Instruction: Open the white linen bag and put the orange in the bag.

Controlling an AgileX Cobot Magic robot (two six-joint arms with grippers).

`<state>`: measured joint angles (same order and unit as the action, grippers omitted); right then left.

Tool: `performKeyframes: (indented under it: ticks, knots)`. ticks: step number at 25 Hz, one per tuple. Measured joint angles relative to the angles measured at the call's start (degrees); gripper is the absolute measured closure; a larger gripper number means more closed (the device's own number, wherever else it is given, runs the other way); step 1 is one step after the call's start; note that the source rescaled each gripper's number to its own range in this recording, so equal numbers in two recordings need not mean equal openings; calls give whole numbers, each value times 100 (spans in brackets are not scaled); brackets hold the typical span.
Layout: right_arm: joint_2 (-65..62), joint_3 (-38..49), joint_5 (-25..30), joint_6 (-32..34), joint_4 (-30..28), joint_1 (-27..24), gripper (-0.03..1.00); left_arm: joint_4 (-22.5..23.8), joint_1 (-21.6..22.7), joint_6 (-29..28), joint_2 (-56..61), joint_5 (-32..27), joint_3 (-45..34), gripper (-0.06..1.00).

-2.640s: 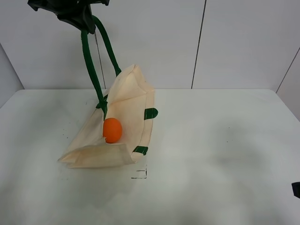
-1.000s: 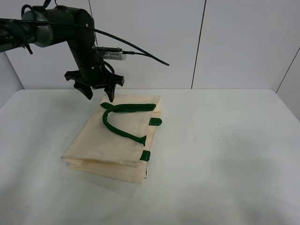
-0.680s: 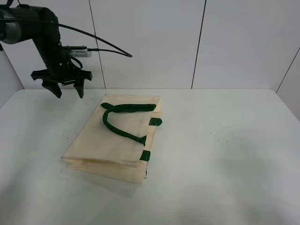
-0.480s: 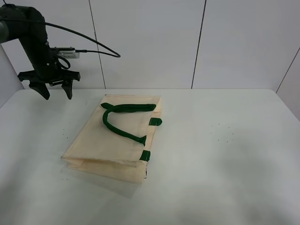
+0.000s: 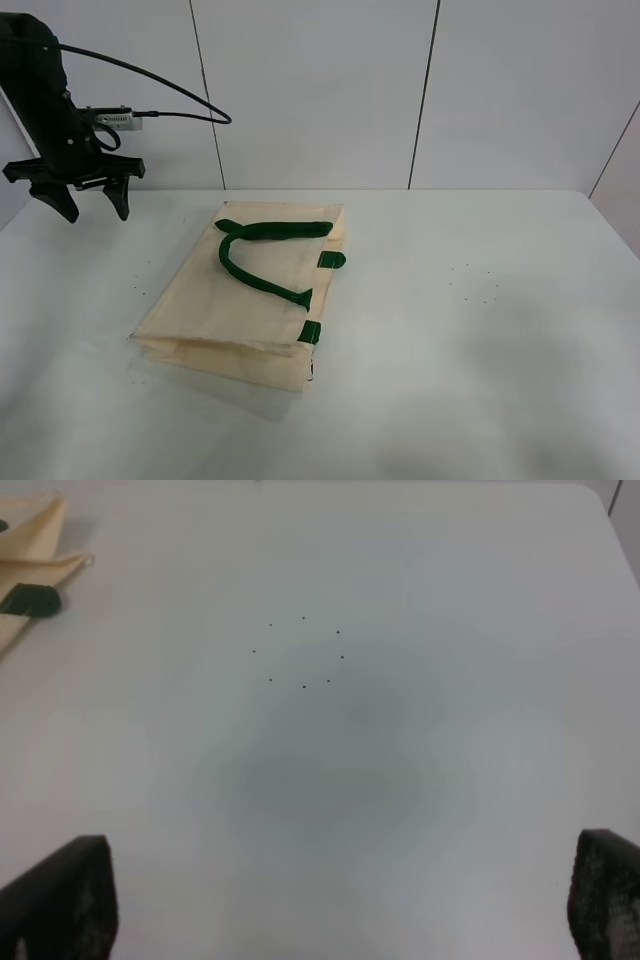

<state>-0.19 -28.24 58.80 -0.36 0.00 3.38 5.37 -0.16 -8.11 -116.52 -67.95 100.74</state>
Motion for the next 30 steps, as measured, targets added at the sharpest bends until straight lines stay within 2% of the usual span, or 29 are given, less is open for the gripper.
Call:
performKeyframes:
  ticks: [5,12,22,30]
  knots:
    - [0,0,0,0,0,0,-3,0,0,0,765,0,-1100,2]
    - [0,0,0,0,0,0,-3,0,0,0,2577,0,-2928,2]
    - [0,0,0,0,0,0,-3,0,0,0,6145,38,-5381,2]
    - [0,0,0,0,0,0,-3,-12,0,6,9067,626,-7045,2]
